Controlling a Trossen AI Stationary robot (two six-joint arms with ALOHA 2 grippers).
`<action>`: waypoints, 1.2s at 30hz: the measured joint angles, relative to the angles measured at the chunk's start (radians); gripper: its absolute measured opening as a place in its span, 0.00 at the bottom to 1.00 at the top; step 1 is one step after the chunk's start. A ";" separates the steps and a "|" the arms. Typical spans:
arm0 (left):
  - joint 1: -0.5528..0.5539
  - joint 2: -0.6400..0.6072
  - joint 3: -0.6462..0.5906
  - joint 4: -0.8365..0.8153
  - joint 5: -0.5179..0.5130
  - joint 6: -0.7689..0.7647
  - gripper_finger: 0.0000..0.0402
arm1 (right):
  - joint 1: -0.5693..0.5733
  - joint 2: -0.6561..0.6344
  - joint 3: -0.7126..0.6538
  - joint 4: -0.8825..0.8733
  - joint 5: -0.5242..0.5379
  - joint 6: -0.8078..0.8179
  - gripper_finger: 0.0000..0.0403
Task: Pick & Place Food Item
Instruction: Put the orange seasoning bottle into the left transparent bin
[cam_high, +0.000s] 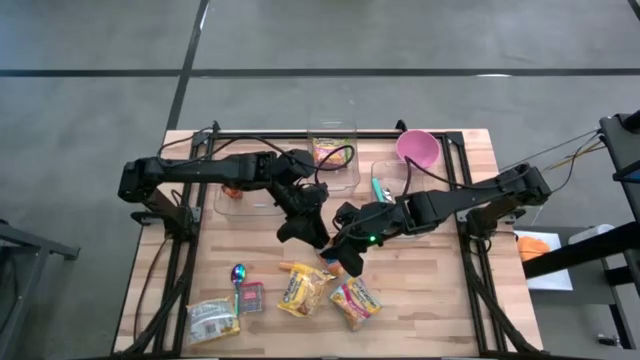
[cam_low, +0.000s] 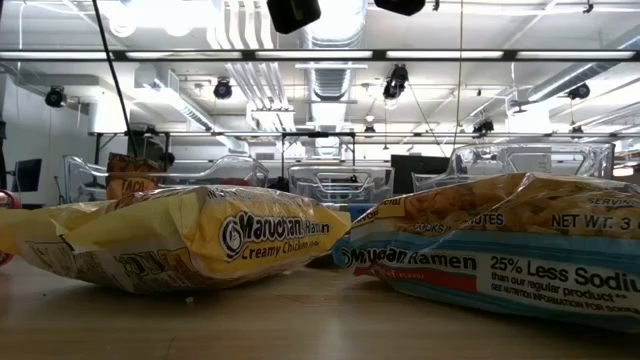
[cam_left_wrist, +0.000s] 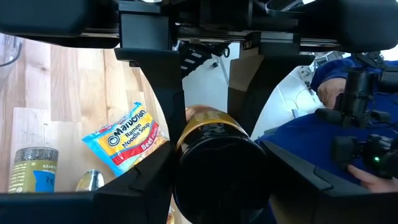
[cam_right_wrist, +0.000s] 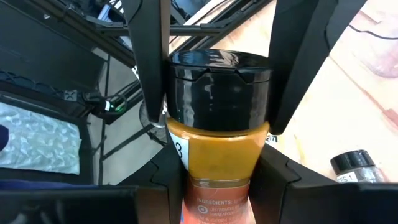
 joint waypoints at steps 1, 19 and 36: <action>0.000 0.000 0.000 0.000 0.000 0.000 0.51 | 0.000 0.000 0.000 0.001 0.000 -0.002 0.30; 0.001 -0.002 0.000 -0.018 0.012 -0.045 0.51 | 0.001 0.000 0.000 0.020 -0.007 -0.033 0.61; 0.076 -0.083 -0.001 -0.206 -0.071 -0.014 0.51 | 0.001 -0.014 0.001 -0.020 0.029 -0.013 0.77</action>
